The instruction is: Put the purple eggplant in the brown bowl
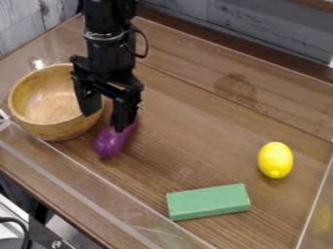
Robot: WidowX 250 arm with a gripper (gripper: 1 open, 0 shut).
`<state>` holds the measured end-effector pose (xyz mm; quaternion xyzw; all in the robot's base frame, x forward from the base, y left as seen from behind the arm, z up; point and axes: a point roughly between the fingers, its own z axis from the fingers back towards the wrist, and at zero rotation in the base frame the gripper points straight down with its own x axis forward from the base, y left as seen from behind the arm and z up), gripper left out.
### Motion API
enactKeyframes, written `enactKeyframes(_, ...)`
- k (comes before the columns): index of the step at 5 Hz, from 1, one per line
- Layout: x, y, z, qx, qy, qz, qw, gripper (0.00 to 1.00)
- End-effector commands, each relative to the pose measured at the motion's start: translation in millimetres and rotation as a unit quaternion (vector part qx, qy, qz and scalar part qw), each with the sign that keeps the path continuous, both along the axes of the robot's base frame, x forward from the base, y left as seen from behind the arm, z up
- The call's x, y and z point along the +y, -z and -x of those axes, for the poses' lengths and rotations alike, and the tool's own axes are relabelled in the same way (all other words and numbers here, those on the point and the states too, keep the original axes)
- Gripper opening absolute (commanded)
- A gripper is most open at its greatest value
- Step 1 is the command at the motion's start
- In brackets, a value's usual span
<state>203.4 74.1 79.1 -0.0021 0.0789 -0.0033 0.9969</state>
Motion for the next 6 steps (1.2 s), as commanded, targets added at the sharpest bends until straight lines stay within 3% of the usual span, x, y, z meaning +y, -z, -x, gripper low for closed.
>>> enactKeyframes(1, 4.6, 3.6, -3.6, -0.013, 0.0, -0.004, 0.9999, 1.0)
enactKeyframes(3, 6.6, 22.5, -5.1, -0.014, -0.004, 0.006, 0.9999, 1.0)
enactKeyframes(6, 7.8, 37.0, -9.2, -0.027, -0.014, 0.026, 0.9992, 1.0)
